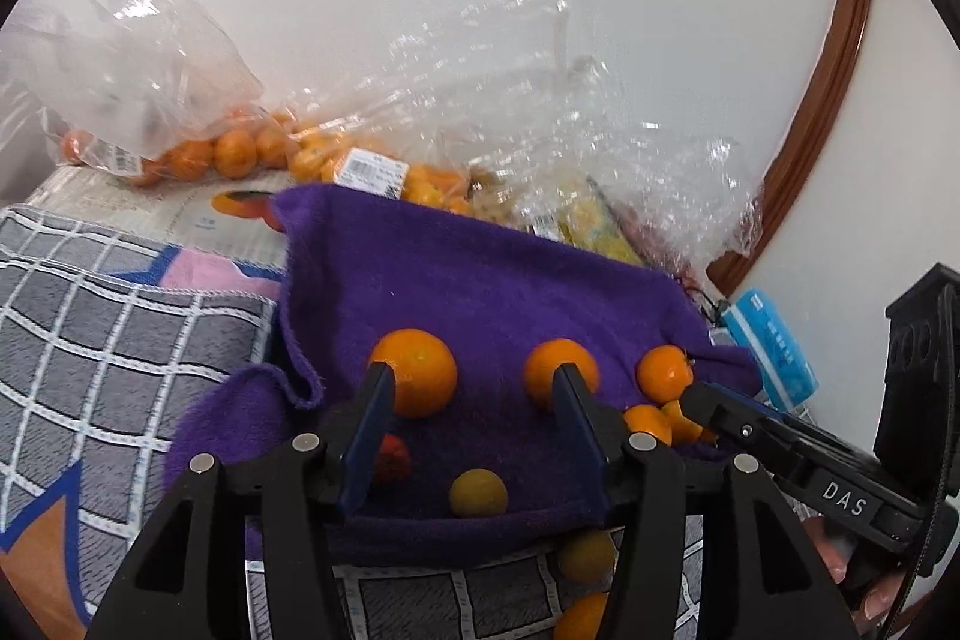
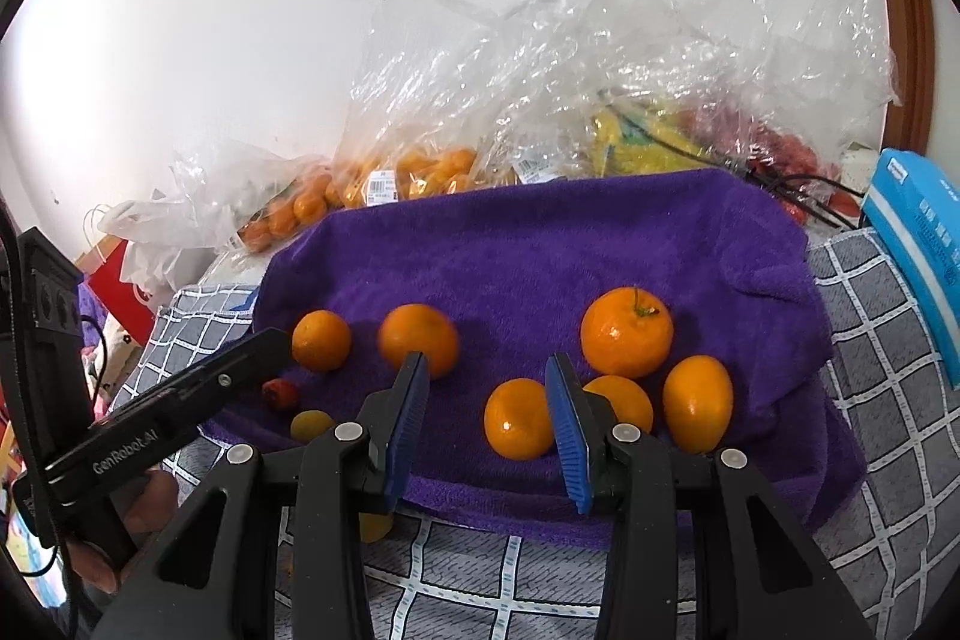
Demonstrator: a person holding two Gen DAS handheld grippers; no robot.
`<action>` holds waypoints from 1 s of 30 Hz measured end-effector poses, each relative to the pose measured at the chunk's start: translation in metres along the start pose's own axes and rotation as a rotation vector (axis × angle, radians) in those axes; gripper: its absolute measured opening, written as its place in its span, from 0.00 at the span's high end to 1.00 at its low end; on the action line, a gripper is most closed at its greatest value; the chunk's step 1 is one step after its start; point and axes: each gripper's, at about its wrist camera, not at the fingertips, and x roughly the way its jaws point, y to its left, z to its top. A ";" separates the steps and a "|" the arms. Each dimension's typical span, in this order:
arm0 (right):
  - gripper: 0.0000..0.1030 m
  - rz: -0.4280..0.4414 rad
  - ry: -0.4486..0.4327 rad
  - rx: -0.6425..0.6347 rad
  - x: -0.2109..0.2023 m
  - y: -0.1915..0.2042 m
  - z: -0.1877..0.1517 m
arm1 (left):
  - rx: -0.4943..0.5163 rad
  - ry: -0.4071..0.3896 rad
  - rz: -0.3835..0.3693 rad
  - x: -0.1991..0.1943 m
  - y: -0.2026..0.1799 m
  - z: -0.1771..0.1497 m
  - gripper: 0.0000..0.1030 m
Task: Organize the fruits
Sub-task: 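Open the left tool onto the towel while the right tool releases its orange there, then grasp a round orange on the bed with the right tool while the left tool withdraws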
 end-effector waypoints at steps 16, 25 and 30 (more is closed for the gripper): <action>0.61 -0.029 0.035 -0.106 -0.033 0.053 -0.042 | 0.011 0.037 0.254 -0.072 0.019 0.003 0.49; 0.61 0.011 0.146 -0.113 -0.009 0.080 -0.080 | -0.028 0.174 0.260 -0.081 0.050 -0.045 0.49; 0.65 -0.044 0.167 -0.147 0.001 0.089 -0.086 | -0.021 0.186 0.258 -0.081 0.056 -0.063 0.49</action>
